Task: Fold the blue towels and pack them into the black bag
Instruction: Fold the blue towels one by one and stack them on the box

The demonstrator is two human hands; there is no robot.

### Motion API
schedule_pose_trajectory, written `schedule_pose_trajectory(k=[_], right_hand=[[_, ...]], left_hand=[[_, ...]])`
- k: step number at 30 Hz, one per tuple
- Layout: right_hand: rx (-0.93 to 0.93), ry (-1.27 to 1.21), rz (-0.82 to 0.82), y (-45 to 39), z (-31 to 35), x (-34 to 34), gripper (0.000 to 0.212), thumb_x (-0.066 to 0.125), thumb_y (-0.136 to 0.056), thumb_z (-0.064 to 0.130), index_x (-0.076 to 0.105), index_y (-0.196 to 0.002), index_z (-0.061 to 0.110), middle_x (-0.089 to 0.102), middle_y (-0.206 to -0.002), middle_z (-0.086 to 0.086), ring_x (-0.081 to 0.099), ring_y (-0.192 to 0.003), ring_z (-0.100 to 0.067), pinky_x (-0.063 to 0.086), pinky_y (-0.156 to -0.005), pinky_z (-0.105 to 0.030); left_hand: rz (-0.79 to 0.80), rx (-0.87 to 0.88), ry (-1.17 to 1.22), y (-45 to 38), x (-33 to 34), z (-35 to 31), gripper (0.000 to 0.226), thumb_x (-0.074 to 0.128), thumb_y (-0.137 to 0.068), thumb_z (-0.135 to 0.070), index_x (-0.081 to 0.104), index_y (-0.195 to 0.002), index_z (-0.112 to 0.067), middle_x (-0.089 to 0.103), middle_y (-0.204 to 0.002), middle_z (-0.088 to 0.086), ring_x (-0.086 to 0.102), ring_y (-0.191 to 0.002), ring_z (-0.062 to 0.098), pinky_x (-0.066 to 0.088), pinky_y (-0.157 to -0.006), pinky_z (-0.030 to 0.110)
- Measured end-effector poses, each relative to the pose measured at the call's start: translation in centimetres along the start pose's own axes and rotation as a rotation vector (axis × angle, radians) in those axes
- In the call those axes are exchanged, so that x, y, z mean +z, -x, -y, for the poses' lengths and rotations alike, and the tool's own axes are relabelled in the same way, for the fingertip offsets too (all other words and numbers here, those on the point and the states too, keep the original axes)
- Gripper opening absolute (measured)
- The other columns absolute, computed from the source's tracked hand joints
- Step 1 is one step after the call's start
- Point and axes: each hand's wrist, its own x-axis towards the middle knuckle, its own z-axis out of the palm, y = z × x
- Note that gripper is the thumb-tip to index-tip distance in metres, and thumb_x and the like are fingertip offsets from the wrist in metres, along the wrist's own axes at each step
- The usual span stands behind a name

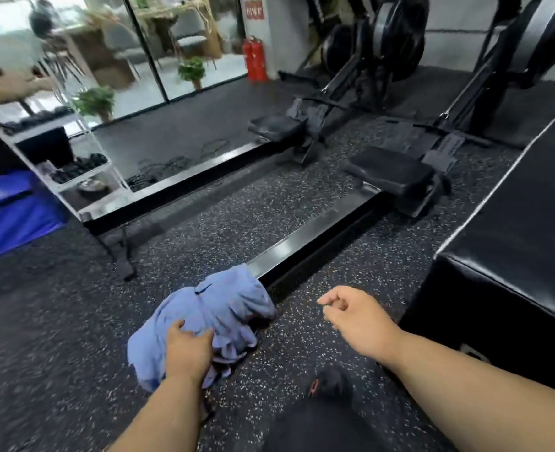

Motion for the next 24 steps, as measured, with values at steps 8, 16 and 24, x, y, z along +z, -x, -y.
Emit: schedule_pose_trajectory(k=[8, 16, 24], right_hand=[[0.017, 0.073, 0.083, -5.9, -0.1, 4.0, 0.017, 0.06, -0.1, 0.014, 0.07, -0.103, 0.027, 0.061, -0.072, 0.001, 0.05, -0.058, -0.011, 0.044, -0.051, -0.026], [0.04, 0.066, 0.154, -7.4, -0.8, 5.9, 0.016, 0.06, -0.099, 0.013, 0.071, -0.103, 0.024, 0.059, -0.072, 0.0, 0.048, -0.057, -0.013, 0.043, -0.052, -0.029], [0.043, 0.049, 0.145, -6.1, 1.0, 6.9, 0.016, 0.06, -0.098, 0.014, 0.071, -0.103, 0.024, 0.063, -0.076, -0.004, 0.05, -0.059, -0.013, 0.044, -0.052, -0.029]], left_hand=[[-0.211, -0.645, 0.051, -7.0, 1.0, 4.6, 0.077, 0.073, -0.089, -0.03, 0.041, -0.156, -0.011, 0.053, -0.151, 0.019, 0.053, -0.136, 0.04, 0.044, -0.111, 0.046], [-0.364, -0.807, 0.216, -7.9, -0.4, 8.3, 0.06, 0.055, -0.103, -0.016, 0.035, -0.159, -0.023, 0.051, -0.154, 0.01, 0.048, -0.142, 0.031, 0.037, -0.116, 0.039], [-0.363, -0.667, 0.257, -5.7, -2.9, 6.3, 0.055, 0.054, -0.096, -0.002, 0.043, -0.148, -0.018, 0.06, -0.09, 0.007, 0.059, -0.095, 0.031, 0.046, -0.084, 0.038]])
